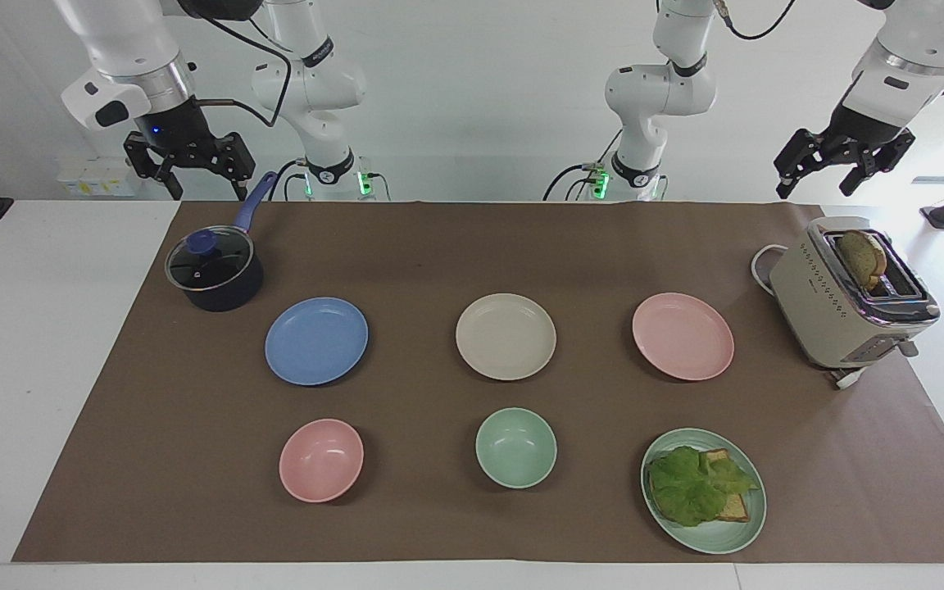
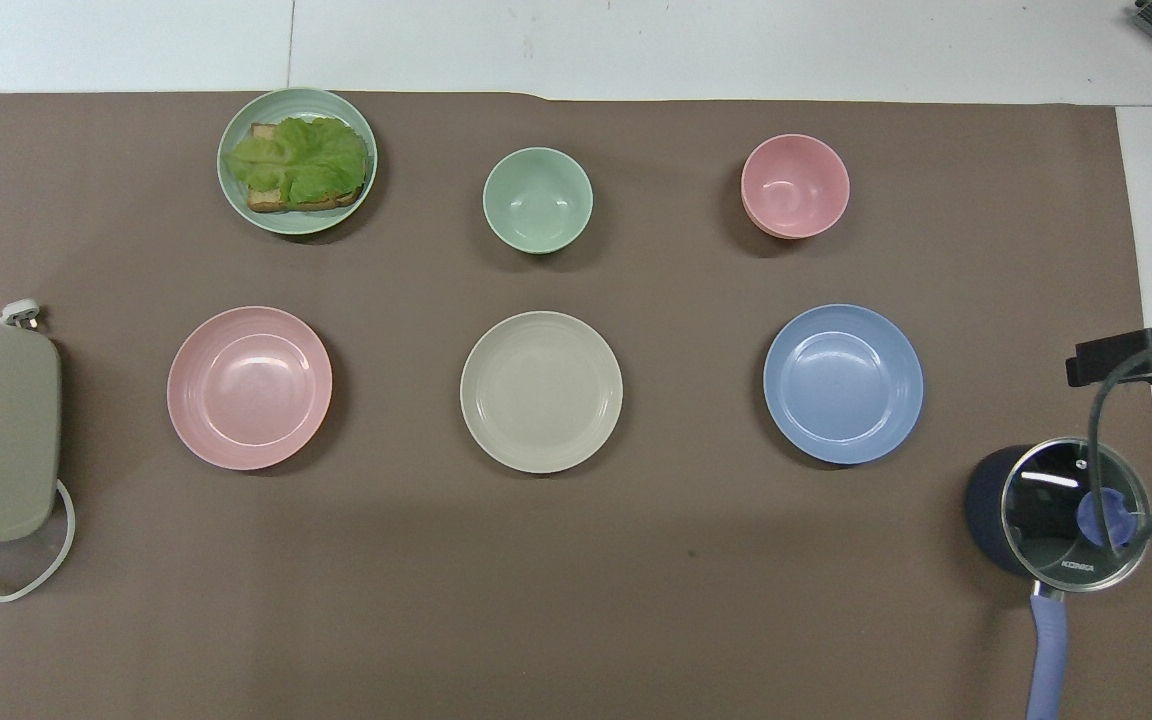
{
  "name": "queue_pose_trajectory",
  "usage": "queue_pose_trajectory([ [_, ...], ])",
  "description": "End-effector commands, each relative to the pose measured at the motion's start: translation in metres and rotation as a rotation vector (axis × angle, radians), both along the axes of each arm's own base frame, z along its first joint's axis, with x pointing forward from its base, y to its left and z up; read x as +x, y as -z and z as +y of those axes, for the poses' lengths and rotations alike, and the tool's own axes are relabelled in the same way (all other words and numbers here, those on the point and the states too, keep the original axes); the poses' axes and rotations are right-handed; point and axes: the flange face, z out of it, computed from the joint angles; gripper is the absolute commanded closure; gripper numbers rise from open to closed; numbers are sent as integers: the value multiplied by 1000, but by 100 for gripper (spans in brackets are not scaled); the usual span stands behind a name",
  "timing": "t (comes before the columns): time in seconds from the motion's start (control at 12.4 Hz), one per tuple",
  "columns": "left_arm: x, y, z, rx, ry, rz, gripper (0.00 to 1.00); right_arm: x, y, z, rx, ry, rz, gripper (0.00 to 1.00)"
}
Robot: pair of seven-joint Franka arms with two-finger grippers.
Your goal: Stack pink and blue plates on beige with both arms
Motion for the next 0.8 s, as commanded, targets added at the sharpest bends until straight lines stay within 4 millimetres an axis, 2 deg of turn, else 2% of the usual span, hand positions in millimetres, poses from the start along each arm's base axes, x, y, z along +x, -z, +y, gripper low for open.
queue_pose_trajectory([
  [0.0,-5,0,2,11,-11,-12,0,-3,0,-5,5,-22,6,0],
  [0.24,-6,1,4,9,-14,-11,0,-3,0,-5,5,-22,6,0],
  [0.4,-7,13,10,8,-25,3,0,-3,0,-5,5,-22,6,0],
  [0.56,-5,37,13,8,-28,17,0,-3,0,-5,5,-22,6,0],
  [0.72,-1,76,24,7,-48,49,0,-3,0,-5,5,-22,6,0],
])
